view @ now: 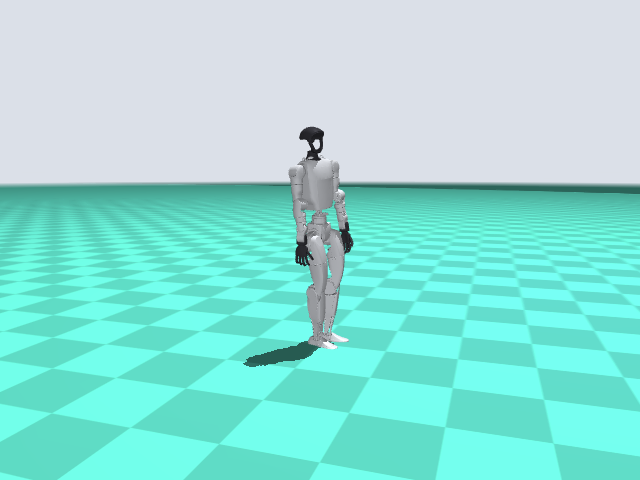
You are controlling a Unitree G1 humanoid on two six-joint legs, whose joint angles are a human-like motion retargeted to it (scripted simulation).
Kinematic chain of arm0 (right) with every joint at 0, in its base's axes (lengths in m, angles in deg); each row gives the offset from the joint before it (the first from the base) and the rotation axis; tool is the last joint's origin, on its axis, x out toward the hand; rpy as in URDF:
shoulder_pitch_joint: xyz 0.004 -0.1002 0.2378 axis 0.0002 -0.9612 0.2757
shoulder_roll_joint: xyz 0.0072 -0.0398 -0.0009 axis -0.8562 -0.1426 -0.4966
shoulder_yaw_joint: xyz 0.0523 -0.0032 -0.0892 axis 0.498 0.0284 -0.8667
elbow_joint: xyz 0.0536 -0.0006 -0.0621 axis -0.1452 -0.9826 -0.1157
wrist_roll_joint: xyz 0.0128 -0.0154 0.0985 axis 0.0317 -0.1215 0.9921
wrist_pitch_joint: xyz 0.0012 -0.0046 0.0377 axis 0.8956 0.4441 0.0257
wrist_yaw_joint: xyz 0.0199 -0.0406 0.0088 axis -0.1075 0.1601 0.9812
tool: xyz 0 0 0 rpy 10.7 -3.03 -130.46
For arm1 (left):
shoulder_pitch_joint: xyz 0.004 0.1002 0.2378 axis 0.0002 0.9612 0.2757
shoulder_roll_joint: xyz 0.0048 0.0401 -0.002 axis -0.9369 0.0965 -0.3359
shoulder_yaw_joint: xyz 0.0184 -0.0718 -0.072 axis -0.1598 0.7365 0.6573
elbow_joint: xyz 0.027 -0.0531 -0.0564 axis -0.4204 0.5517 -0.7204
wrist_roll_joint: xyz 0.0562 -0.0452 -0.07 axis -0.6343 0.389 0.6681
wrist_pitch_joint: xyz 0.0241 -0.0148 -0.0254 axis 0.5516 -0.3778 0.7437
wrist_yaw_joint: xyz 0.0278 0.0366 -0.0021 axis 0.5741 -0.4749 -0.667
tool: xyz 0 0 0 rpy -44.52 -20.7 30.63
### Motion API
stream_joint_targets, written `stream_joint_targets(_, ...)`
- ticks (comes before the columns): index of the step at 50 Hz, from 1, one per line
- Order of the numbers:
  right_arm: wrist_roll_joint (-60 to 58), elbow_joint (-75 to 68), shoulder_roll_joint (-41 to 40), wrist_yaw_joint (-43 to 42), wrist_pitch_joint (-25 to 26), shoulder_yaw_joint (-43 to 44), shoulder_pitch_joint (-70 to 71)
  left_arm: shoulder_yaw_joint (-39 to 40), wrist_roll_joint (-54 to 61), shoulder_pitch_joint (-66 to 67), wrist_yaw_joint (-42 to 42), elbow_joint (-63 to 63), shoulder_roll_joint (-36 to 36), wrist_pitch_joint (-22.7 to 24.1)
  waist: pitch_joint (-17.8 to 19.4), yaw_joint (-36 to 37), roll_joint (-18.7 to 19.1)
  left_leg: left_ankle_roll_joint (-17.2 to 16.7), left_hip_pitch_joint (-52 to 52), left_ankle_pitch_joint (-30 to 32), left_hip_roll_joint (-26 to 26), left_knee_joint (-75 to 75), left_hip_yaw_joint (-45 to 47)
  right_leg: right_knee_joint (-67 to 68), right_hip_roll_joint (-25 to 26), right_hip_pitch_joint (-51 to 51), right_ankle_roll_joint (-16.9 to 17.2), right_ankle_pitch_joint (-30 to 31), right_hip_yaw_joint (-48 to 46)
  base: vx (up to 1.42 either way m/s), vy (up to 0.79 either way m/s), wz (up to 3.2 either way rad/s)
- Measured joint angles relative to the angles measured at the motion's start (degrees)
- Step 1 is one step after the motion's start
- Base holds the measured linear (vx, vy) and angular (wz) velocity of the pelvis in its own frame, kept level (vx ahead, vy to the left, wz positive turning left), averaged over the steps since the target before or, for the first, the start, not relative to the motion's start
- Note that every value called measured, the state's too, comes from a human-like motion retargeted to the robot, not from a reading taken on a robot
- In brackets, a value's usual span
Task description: In place motions
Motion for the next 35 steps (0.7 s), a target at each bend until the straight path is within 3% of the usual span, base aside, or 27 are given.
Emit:
stream_joint_targets(12,2.9,-5.1,1.6,0.1,0.8,-1.1,0.1,-0.6,-0.6,-0.8,1.1,-2.7,1.0,0.4,2.8,6.3,-2.1,-0.3,-5.3,2.9,-1.9,2.8,-9.3,-1.2,-1.3,1.2,-1.6,-1.2,-6.9,0.06,-0.12,0.71)
stream_joint_targets(20,-1.1,-5.9,3.5,1.5,2.1,-2.0,-0.3,1.0,0.2,-0.4,0.6,-2.2,1.0,0.5,6.3,11.6,-3.6,-1.0,-8.5,3.1,-5.3,3.1,-17.2,-2.8,-4.2,3.6,-0.5,-3.2,-19.5,0.17,-0.14,1.63)
stream_joint_targets(23,-1.4,-4.9,4.1,1.3,1.8,-1.3,-0.6,2.1,0.3,0.3,-0.2,-0.7,0.6,0.3,6.6,12.4,-4.4,0.3,-8.7,-0.7,-4.3,2.6,-10.8,-3.2,-6.1,3.9,0.4,-4.4,-25.1,0.19,-0.08,2.17)
stream_joint_targets(28,-1.7,-3.1,5.1,1.3,1.7,-0.4,-0.1,5.5,1.4,2.4,-1.7,2.4,-0.6,0.0,5.6,11.5,-5.6,-0.1,-5.9,-6.4,2.4,2.8,13.6,-3.3,-8.7,4.0,2.9,-6.5,-34.7,0.26,-0.07,2.27)
stream_joint_targets(30,-1.7,-2.3,5.3,1.2,1.6,-0.2,0.3,7.2,2.2,3.5,-2.4,3.9,-1.2,-0.3,4.8,10.5,-6.1,-0.2,-4.2,-6.8,4.6,3.6,21.7,-3.0,-9.8,4.0,3.9,-7.3,-37.9,0.33,-0.06,2.11)
stream_joint_targets(35,-0.7,0.1,5.0,0.7,1.1,0.3,1.4,11.4,4.4,6.5,-4.4,7.3,-1.8,-0.7,2.6,9.5,-8.1,0.5,0.0,-5.8,6.9,5.0,31.6,-2.0,-12.3,4.3,5.7,-8.5,-43.3,0.32,-0.06,1.5)
